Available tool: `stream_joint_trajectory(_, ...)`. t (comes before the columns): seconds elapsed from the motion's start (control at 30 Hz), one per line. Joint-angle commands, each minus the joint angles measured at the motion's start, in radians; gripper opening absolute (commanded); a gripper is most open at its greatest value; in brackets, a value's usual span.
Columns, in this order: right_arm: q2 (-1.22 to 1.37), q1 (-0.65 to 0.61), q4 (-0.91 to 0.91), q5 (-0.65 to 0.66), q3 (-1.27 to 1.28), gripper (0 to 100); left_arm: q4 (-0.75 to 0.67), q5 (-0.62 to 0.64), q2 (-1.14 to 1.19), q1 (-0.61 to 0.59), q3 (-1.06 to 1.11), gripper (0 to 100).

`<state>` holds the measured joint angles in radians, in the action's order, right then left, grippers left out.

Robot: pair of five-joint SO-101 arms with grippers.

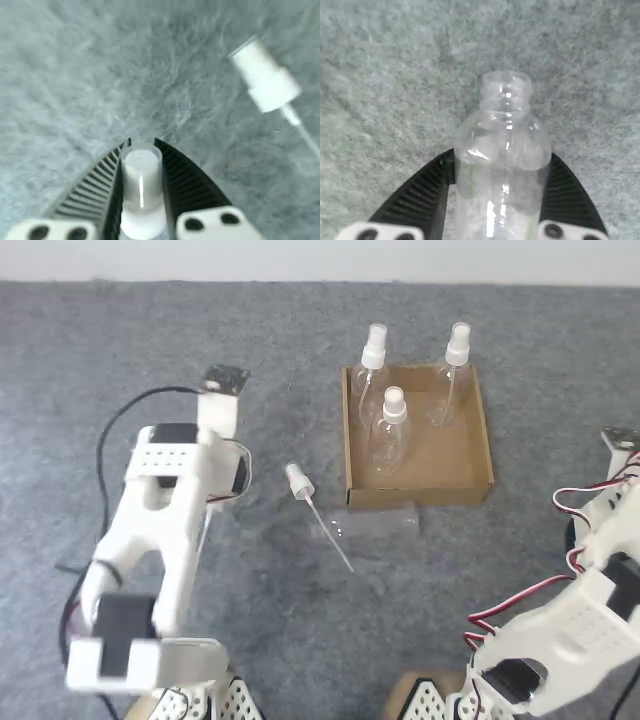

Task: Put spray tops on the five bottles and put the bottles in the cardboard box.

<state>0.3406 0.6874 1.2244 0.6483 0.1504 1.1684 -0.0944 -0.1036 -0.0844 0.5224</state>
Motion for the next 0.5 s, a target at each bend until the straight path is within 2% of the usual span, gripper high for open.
stream_joint_trajectory(0.0, -0.016, -0.010, 0.007, -0.003, -0.046, 21.0, 0.043, 0.017, -0.203, 0.021, -0.025, 1)
stream_joint_trajectory(0.1, -0.008, -0.008, 0.007, -0.003, -0.043, 21.1, 0.037, 0.012, -0.218, 0.078, 0.025, 1)
stream_joint_trajectory(0.3, -0.007, -0.004, 0.008, -0.002, -0.041, 21.2, -0.103, -0.008, -0.063, 0.161, 0.145, 2)
stream_joint_trajectory(0.47, -0.007, -0.004, 0.008, -0.002, -0.041, 21.2, -0.130, -0.037, 0.023, 0.199, 0.171, 13)
